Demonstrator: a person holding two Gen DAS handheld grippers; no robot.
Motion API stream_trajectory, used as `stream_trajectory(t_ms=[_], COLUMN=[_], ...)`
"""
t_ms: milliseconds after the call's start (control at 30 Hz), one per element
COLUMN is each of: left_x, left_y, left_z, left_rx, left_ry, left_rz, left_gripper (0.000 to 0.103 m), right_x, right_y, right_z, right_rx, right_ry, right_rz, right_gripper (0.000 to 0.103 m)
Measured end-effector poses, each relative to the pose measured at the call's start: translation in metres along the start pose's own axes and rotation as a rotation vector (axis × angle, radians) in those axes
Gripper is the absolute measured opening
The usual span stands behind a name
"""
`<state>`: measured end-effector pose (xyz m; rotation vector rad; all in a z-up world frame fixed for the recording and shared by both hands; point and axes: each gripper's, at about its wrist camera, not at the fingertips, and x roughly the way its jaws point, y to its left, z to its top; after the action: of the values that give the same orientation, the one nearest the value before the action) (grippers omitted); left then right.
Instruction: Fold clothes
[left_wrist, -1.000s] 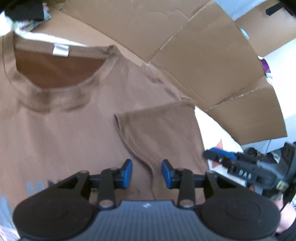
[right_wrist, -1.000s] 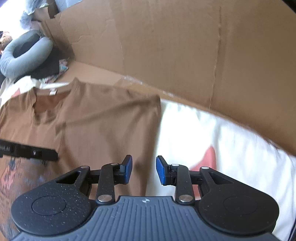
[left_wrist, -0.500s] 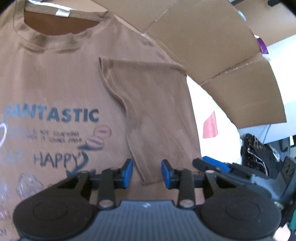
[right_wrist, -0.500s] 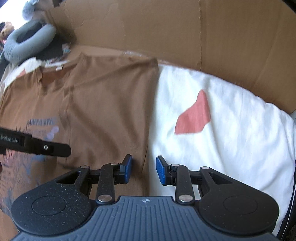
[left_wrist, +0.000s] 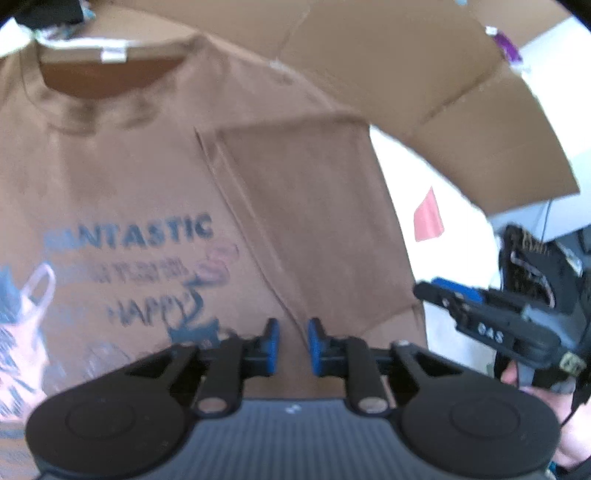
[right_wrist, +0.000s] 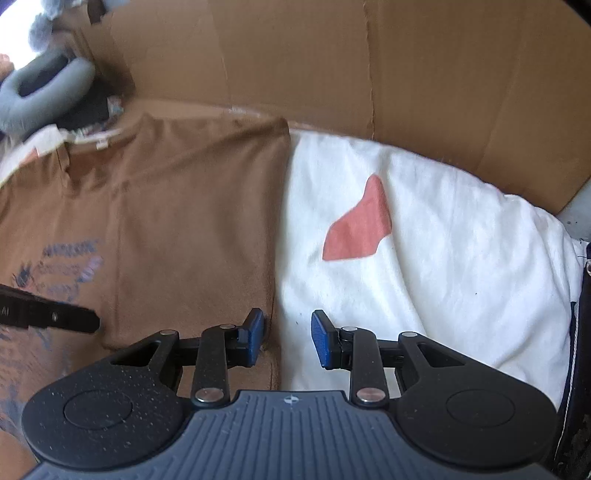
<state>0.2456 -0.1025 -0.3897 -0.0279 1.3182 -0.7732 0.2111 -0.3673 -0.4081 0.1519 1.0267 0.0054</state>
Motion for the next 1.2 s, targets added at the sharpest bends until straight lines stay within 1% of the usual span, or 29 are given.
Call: stream_trajectory(t_ms=[100, 200, 367, 433, 467, 533, 633, 700, 733, 767, 833, 900, 967, 1033, 1167, 1200], left_x=[-0.006, -0.003, 0.006, 0.009, 0.013, 0.024, 0.029, 0.027, 0.025, 0.022, 0.013, 0.004, -0.007, -0.021, -0.054, -0.063], left_y=[0.001, -0.006, -0.024, -0.031, -0.034, -0.038, -0.038, -0.039, -0.039, -0.039, -0.039, -0.038, -0.037, -0.036, -0.033, -0.033], left_z=[0.009, 0.015, 0.014, 0.01, 0.007, 0.002, -0.002, 0.0, 0.001, 0.002, 0.002, 0.004, 0.007, 0.011, 0.025, 0.028], left_rx=[0.032, 0.061, 0.162, 0.232, 0.278, 0.331, 0.378, 0.386, 0.388, 0.391, 0.405, 0.416, 0.418, 0.418, 0.397, 0.394], left_ry=[-0.037, -0.052, -0.07, -0.078, -0.069, -0.034, -0.02, -0.007, -0.001, 0.001, -0.007, -0.007, 0.0, -0.008, 0.0, 0.001], left_rz=[0.008, 0.001, 0.001, 0.014, 0.03, 0.059, 0.073, 0.081, 0.083, 0.089, 0.111, 0.115, 0.13, 0.145, 0.158, 0.164], left_gripper=[0.02, 0.02, 0.02, 0.02, 0.02, 0.02, 0.021, 0.023, 0.028, 0.037, 0.046, 0.048, 0.059, 0.064, 0.076, 0.077], right_x=[-0.007, -0.009, 0.001, 0.005, 0.007, 0.011, 0.014, 0.013, 0.011, 0.01, 0.007, 0.004, -0.002, -0.01, -0.029, -0.034], right_y=[0.002, 0.011, 0.028, 0.032, 0.032, 0.032, 0.028, 0.027, 0.026, 0.026, 0.027, 0.027, 0.026, 0.022, 0.02, 0.02], right_z=[0.004, 0.01, 0.013, 0.011, 0.008, 0.001, -0.009, -0.013, -0.014, -0.014, -0.013, -0.01, -0.005, 0.003, 0.019, 0.023], right_rx=[0.005, -0.016, -0.079, -0.092, -0.098, -0.11, -0.114, -0.116, -0.118, -0.12, -0.142, -0.158, -0.146, -0.109, -0.066, -0.051], right_ry=[-0.037, -0.059, -0.052, -0.042, -0.033, -0.016, -0.009, -0.008, -0.006, -0.001, 0.015, 0.033, 0.044, 0.049, 0.077, 0.093], right_rz=[0.026, 0.05, 0.075, 0.073, 0.071, 0.067, 0.076, 0.082, 0.082, 0.083, 0.086, 0.088, 0.09, 0.096, 0.1, 0.099], right_gripper=[0.034, 0.032, 0.031, 0.031, 0.031, 0.031, 0.033, 0.033, 0.033, 0.034, 0.037, 0.038, 0.038, 0.039, 0.051, 0.052])
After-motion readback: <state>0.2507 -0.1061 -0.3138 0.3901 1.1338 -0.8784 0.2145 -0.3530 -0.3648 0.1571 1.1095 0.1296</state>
